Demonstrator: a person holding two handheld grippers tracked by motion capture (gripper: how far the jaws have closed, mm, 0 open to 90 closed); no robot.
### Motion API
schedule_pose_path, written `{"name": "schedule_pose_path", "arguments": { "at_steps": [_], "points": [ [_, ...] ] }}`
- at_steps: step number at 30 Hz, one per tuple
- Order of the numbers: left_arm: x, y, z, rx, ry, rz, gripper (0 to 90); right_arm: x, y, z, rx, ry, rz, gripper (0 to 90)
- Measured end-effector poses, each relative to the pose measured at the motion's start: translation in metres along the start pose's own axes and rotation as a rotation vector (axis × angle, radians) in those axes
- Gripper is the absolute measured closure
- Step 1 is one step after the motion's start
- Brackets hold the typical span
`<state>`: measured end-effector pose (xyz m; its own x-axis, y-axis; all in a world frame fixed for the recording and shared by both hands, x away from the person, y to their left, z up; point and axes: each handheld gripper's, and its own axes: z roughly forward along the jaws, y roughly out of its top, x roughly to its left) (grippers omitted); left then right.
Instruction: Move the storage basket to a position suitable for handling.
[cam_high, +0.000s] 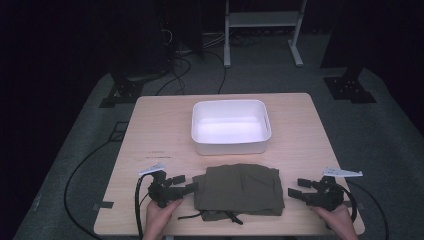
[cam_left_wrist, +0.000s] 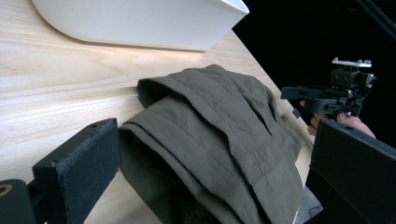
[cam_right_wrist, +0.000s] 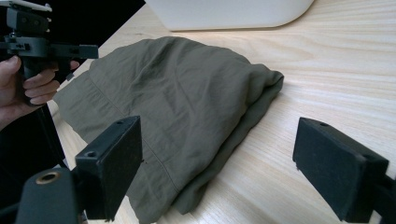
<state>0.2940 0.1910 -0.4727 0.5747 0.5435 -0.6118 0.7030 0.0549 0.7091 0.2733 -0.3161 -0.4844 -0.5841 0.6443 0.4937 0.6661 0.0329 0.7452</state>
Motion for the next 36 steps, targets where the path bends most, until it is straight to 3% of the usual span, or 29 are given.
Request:
{"name": "schedule_pose_path", "arguments": {
  "at_steps": [16,25,36],
  "points": [
    [-0.005,-0.003,0.021,0.063,-0.012,0.002,0.8,0.01,0.004,0.022,0.05,0.002,-0.022,15.2],
    [-0.006,-0.004,0.026,0.072,0.0,0.002,0.8,0.014,0.006,0.034,0.07,0.003,-0.035,15.2],
    [-0.006,-0.006,0.036,0.097,0.002,-0.005,0.8,0.022,0.009,0.057,0.125,-0.025,-0.079,15.2]
  ]
}}
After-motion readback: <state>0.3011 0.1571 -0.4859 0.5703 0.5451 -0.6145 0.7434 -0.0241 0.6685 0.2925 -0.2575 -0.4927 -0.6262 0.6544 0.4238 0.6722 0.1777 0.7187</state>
